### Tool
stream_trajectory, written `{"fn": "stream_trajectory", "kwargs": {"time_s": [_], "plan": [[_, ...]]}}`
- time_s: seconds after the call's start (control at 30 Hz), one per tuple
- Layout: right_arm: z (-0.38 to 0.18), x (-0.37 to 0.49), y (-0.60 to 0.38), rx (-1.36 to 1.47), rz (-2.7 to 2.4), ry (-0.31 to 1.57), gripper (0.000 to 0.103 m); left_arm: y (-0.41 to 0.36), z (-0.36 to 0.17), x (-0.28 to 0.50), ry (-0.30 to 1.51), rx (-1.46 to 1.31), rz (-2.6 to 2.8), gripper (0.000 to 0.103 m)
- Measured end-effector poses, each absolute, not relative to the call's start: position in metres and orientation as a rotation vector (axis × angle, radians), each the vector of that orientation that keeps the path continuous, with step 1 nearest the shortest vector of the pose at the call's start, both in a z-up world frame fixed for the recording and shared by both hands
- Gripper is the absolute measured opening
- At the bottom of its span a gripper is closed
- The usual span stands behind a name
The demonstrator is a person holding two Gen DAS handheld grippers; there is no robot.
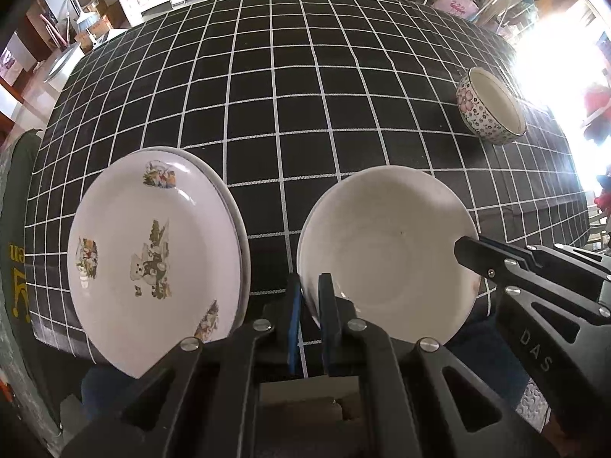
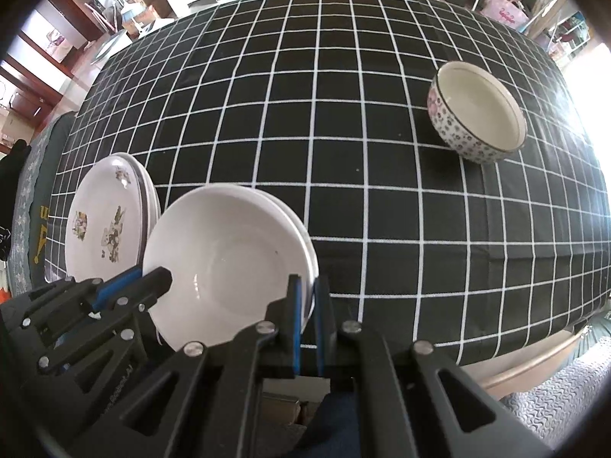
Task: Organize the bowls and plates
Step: 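Open the left tool and pull it back from the bowl stack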
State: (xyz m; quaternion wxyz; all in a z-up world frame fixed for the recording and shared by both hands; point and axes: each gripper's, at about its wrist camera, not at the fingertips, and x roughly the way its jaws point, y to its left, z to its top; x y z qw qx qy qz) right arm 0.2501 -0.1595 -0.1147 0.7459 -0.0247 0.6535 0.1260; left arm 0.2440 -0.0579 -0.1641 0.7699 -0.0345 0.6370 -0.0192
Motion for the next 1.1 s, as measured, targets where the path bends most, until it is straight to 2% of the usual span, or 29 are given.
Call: {"fn": "stream_trajectory", "kwargs": {"time_s": [0.57, 1.1], "plan": [[-0.105, 0.244, -0.165, -0.036, 0.294, 1.415, 0.009, -0.052, -0.154, 0.238, 1.367, -0.096, -0.071, 0.009], [-0.067, 0.232, -0.2, 0.03, 0.305, 1.365, 0.009, -0.06, -0.108, 0.215, 1.295, -0.103, -0.083, 0.009]]}}
